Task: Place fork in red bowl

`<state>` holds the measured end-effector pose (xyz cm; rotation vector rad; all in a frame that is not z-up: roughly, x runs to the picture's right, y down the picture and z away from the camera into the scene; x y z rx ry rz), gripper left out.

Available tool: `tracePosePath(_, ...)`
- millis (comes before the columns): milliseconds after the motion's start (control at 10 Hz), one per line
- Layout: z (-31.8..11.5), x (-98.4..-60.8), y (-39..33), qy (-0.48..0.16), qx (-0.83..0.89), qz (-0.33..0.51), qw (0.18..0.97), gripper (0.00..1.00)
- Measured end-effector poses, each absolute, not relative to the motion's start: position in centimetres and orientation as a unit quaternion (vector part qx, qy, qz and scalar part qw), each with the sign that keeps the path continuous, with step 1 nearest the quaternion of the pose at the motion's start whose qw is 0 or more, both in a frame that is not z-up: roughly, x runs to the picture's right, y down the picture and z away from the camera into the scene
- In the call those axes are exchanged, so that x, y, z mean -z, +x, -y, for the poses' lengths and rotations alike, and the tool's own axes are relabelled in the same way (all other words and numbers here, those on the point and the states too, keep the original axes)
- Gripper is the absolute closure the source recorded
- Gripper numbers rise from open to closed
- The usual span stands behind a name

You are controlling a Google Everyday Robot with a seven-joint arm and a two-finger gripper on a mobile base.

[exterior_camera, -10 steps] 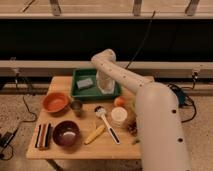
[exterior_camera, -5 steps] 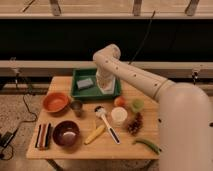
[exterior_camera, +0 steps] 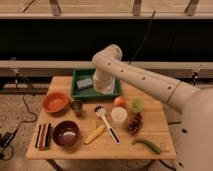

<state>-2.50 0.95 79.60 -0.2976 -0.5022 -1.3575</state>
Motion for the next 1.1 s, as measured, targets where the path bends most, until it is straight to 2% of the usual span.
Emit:
tracePosePath(800, -1.2, -78.5, -3.4, -0.124, 0.637, 0.232, 0.725, 1.00)
tracePosePath(1100, -3.1, -76.3, -8.9, -0.109, 0.678, 0.247, 0.683, 1.00)
